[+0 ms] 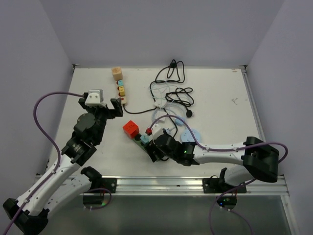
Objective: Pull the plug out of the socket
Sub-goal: Move the socket to the center of the board, then remove the plug from the socket.
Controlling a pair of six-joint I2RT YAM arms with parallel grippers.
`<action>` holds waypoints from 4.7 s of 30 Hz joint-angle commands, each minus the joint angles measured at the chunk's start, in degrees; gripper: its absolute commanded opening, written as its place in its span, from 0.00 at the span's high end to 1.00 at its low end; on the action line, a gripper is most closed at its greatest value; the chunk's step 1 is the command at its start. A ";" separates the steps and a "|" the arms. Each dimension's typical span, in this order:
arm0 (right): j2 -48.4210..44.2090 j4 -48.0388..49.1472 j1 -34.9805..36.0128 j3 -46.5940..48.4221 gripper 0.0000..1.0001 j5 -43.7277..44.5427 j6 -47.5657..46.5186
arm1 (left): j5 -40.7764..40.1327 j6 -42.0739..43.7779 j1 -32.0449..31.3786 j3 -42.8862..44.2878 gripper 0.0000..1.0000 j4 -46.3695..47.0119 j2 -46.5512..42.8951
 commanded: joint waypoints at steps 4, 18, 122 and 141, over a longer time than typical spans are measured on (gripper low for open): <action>4.85 4.61 -0.39 5.47 0.22 3.27 -4.74 | 5.98 0.76 -0.17 2.53 0.00 -1.93 5.28; 11.36 10.59 -1.09 9.17 0.35 3.00 -6.15 | 14.77 -4.33 -0.08 2.53 0.43 1.50 11.35; 16.11 -8.47 -3.30 19.97 1.00 0.17 -1.67 | 11.69 -28.95 -7.29 -47.48 0.58 70.13 50.29; 13.92 -7.01 -4.43 17.71 1.00 -4.27 3.06 | 13.98 -31.77 -7.29 -48.89 0.60 80.53 60.42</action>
